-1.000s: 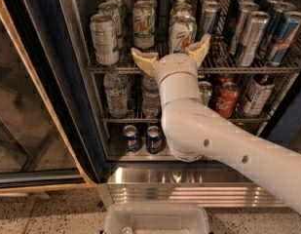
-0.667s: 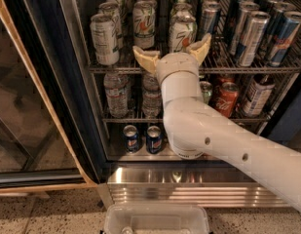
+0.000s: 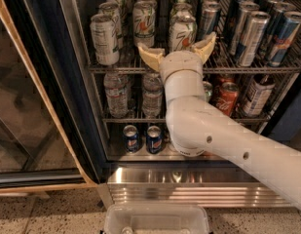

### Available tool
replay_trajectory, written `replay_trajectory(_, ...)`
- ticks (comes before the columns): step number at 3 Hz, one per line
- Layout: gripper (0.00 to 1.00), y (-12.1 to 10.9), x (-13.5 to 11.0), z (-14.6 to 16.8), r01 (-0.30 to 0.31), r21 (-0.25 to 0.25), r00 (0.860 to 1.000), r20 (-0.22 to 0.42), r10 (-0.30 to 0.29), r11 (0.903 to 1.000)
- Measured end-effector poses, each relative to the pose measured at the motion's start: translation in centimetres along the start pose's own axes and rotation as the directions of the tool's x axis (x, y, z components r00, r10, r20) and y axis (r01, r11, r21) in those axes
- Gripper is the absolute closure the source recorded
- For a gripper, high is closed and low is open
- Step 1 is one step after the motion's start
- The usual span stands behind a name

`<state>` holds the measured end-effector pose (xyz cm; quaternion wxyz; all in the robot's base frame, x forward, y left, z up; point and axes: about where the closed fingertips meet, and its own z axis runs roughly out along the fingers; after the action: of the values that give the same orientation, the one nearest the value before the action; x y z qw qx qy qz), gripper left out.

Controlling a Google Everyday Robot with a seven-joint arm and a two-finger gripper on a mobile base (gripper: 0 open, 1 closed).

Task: Pick 7up can from top shelf of fridge

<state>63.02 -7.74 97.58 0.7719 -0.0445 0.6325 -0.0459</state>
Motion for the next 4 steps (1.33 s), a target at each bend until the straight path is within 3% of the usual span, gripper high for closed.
replay_trajectory(4,0.00,-1.3,0.6,1.9,-0.044,-0.002,0.999,-0.001,0.044,0.9990)
